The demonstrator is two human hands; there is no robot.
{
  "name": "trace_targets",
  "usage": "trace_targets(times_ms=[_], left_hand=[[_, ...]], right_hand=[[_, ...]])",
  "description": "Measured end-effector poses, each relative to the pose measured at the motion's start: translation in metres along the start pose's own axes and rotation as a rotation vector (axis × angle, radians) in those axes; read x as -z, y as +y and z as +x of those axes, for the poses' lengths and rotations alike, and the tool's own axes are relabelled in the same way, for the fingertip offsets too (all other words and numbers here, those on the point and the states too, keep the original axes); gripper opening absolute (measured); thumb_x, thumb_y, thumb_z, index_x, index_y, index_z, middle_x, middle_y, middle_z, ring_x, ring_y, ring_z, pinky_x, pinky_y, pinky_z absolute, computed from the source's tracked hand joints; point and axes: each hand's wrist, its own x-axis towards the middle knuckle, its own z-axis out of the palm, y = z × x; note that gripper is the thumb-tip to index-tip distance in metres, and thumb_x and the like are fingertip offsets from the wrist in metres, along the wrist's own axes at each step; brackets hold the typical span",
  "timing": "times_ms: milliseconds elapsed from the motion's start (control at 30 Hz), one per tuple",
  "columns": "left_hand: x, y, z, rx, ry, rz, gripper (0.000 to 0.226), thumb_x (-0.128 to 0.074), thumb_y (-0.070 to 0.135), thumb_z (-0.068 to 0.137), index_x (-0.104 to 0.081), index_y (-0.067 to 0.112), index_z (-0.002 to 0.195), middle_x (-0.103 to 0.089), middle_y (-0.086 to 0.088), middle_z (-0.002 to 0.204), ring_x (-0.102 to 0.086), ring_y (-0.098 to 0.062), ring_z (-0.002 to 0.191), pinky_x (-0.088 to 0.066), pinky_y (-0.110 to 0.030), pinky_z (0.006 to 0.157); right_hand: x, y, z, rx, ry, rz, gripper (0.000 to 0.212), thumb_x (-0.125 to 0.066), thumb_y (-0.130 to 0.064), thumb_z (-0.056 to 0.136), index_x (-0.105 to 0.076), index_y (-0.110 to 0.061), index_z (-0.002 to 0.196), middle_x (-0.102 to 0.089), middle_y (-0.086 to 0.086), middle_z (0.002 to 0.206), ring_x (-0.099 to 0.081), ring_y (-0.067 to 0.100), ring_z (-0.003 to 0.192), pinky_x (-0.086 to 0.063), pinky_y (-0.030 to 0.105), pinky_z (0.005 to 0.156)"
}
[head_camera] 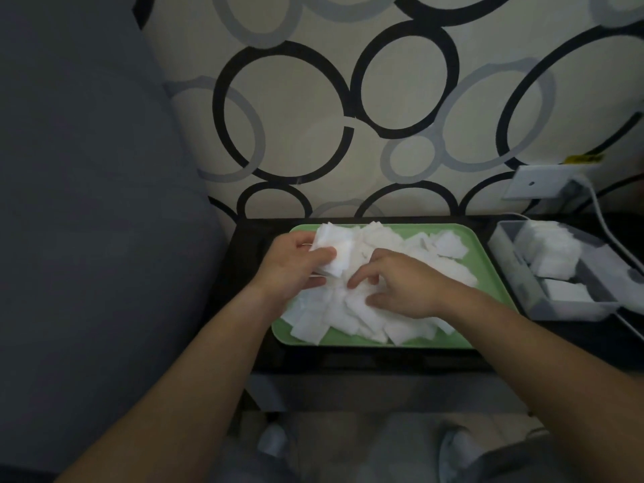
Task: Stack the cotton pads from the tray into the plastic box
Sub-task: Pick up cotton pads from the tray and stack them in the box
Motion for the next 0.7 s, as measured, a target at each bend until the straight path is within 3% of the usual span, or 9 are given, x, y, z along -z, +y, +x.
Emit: trace_targets(times_ms=[67,167,267,367,467,600,700], left_hand=[[0.001,-0.001,-0.002,0.006,-0.003,0.011,0.026,-0.069,0.016,0.092,-0.069,0.016,0.118,-0.074,-0.003,0.106,-0.071,-0.019,0.097,-0.056,-0.022,0.066],[0.002,-0.001,-0.004,0.012,-0.010,0.026,0.026,-0.070,0.016,0.092,-0.068,0.016,0.118,-0.074,-0.004,0.107,-0.071,-0.018,0.097,-0.056,-0.023,0.066],[0.002,-0.002,-0.005,0.015,-0.009,0.033,0.027,-0.070,0.016,0.092,-0.068,0.016,0.118,-0.073,-0.004,0.108,-0.071,-0.019,0.097,-0.056,-0.023,0.067],[0.003,-0.003,-0.005,0.010,-0.002,0.035,0.025,-0.070,0.016,0.092,-0.068,0.015,0.117,-0.073,-0.004,0.108,-0.070,-0.020,0.098,-0.056,-0.022,0.066],[0.005,-0.004,-0.003,0.013,0.011,0.034,0.026,-0.070,0.017,0.092,-0.069,0.015,0.118,-0.073,-0.004,0.108,-0.070,-0.019,0.098,-0.056,-0.023,0.067],[0.006,-0.004,0.000,0.017,0.020,0.016,0.026,-0.069,0.017,0.092,-0.069,0.016,0.118,-0.073,-0.003,0.108,-0.070,-0.018,0.097,-0.056,-0.023,0.066],[0.005,-0.005,0.001,0.022,0.025,0.008,0.025,-0.069,0.017,0.092,-0.068,0.015,0.118,-0.072,-0.004,0.108,-0.071,-0.019,0.096,-0.057,-0.024,0.066]], right_hand=[[-0.002,-0.003,0.001,-0.017,-0.042,-0.057,0.038,-0.070,-0.028,0.085,-0.063,-0.044,0.119,-0.048,-0.004,0.103,-0.052,0.011,0.088,-0.049,0.034,0.081],[-0.003,-0.003,0.002,-0.016,-0.039,-0.077,0.034,-0.072,-0.030,0.083,-0.065,-0.042,0.114,-0.046,-0.004,0.103,-0.051,0.012,0.089,-0.049,0.036,0.082],[-0.003,-0.003,0.002,-0.007,-0.012,-0.064,0.019,-0.073,-0.030,0.084,-0.068,-0.037,0.101,-0.047,-0.005,0.103,-0.052,0.011,0.096,-0.048,0.033,0.085],[-0.004,-0.002,0.003,0.008,0.020,0.002,0.011,-0.073,-0.027,0.084,-0.068,-0.035,0.089,-0.049,-0.006,0.100,-0.053,0.008,0.095,-0.043,0.022,0.080],[0.000,-0.001,0.002,-0.034,0.105,0.260,0.014,-0.075,-0.021,0.083,-0.067,-0.032,0.081,-0.055,-0.004,0.095,-0.055,0.009,0.083,-0.041,0.014,0.074],[0.008,0.002,0.004,-0.180,0.278,0.727,0.012,-0.070,-0.011,0.086,-0.066,-0.020,0.080,-0.064,-0.002,0.089,-0.058,0.008,0.079,-0.047,0.025,0.075],[0.005,0.014,0.007,-0.327,0.346,0.746,0.009,-0.070,-0.013,0.086,-0.064,-0.019,0.082,-0.064,0.003,0.086,-0.060,0.015,0.080,-0.049,0.033,0.073]])
